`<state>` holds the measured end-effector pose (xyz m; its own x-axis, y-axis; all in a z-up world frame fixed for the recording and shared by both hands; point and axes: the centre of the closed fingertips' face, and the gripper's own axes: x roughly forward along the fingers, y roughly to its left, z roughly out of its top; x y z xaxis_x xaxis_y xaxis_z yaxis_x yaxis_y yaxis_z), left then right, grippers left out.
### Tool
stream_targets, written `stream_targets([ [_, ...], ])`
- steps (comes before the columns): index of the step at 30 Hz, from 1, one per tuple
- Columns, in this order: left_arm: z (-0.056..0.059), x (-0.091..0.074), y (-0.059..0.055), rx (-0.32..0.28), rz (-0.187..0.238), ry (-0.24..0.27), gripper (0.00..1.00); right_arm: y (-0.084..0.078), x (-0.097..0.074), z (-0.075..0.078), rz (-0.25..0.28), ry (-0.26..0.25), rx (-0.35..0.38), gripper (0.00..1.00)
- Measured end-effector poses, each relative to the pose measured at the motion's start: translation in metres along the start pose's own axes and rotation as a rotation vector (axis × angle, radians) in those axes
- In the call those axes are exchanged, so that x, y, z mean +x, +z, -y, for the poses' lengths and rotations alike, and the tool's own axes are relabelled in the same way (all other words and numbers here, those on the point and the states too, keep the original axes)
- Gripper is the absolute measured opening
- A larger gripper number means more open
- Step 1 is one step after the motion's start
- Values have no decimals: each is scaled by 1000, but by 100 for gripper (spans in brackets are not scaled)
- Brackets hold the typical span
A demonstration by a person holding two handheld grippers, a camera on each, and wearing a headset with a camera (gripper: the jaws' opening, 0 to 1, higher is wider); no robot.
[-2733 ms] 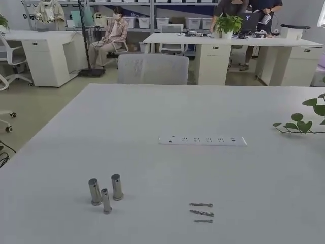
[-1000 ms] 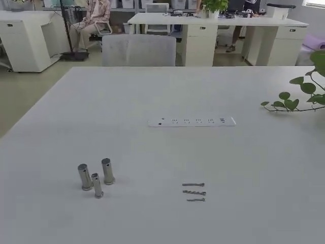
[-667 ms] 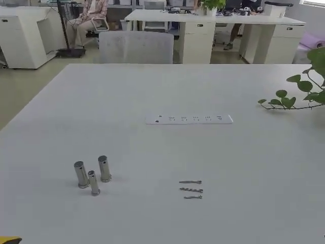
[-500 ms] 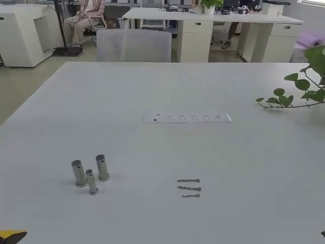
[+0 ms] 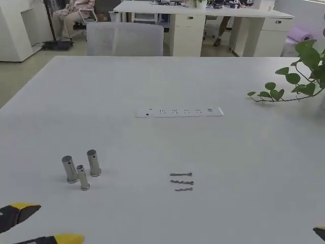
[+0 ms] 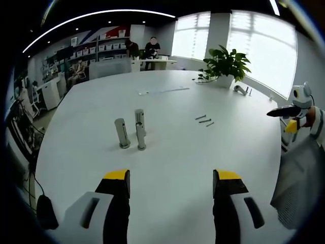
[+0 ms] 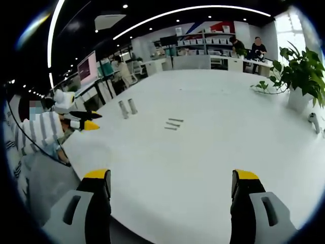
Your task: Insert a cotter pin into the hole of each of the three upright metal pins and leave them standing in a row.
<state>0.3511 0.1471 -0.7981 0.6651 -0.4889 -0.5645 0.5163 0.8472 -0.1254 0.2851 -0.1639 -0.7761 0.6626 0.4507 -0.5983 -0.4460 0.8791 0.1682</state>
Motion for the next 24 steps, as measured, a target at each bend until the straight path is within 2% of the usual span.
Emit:
stream_targets([
  [3,-6,3,4,-15,17,8,62,-1,0,-2,-2,2,7,100],
  [9,-19,16,9,-46,23,17,58,-5,0,-6,-11,7,12,100],
  [24,-38,50,36,-91,67,24,39,-7,-2,-7,-28,2,15,100],
])
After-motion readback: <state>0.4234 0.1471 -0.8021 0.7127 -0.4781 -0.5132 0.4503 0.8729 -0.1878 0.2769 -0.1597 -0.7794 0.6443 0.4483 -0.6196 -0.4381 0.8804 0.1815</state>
